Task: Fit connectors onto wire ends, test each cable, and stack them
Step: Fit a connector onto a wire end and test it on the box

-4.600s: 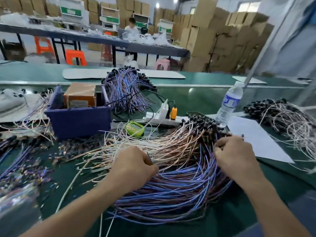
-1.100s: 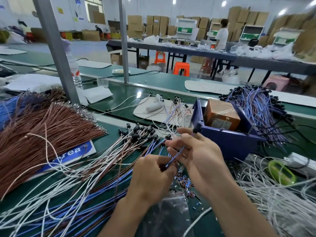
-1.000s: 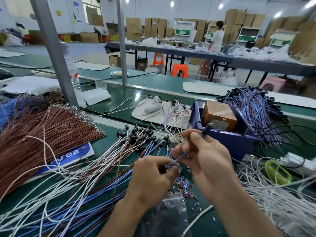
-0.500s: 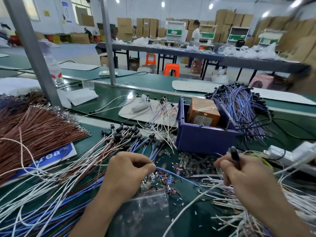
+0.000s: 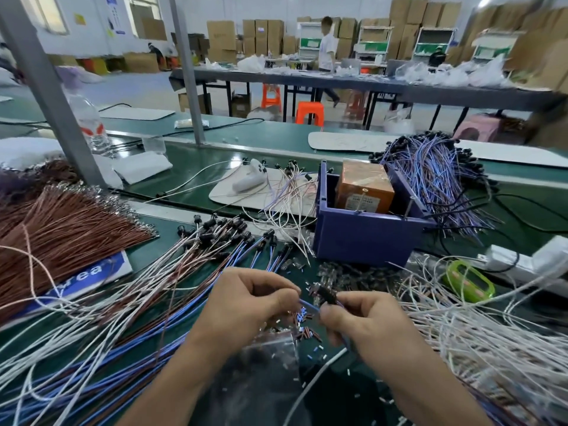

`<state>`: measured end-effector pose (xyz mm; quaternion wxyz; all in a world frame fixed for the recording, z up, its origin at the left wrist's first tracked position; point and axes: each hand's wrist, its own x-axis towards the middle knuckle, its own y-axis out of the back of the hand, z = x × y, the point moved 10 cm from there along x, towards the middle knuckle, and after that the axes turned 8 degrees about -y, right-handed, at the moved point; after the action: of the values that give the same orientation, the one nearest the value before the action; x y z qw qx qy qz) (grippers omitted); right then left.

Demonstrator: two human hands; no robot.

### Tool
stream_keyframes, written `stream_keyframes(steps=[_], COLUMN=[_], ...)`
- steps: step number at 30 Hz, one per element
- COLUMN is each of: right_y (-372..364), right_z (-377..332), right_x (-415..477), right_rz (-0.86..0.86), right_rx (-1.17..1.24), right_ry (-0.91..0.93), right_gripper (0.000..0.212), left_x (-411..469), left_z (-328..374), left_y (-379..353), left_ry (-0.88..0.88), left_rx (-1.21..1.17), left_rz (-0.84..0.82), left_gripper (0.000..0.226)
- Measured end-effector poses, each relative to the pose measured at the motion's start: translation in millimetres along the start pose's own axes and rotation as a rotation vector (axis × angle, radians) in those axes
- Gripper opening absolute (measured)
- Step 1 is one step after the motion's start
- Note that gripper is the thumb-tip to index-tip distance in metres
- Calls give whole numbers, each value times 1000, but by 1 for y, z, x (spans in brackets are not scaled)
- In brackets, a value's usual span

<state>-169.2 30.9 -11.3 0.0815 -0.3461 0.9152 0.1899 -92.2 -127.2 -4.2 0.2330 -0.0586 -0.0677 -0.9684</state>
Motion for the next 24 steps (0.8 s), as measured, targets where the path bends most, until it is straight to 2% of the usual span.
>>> stream_keyframes(steps=[7, 10, 13, 15, 18, 20, 24], right_y=[-5, -5, 2, 7, 9, 10, 11], right_z=[5, 5, 8, 10, 8, 6, 1], right_x=[-4, -5, -6, -7, -7, -7, -9], right_rz=[-10, -1, 32, 43, 48, 47, 52], right_rx=[102, 127, 192, 251, 301, 331, 317], right_ry=[-34, -31, -21, -25, -13, 4, 54], right_gripper=[34, 30, 29, 25, 23, 24, 31], left_x=[-5, -4, -2, -2, -6, -9, -12], left_z=[-15, -14, -13, -8, 9, 19, 16], left_y=[5, 9, 37, 49, 35, 17, -17], left_ry=[159, 143, 94, 36, -80, -126, -38], left_rx=[-233, -258, -278, -206, 63, 151, -64], left_rz=[115, 171, 329, 375, 294, 202, -2], left_gripper=[28, 30, 30, 36, 29, 24, 22])
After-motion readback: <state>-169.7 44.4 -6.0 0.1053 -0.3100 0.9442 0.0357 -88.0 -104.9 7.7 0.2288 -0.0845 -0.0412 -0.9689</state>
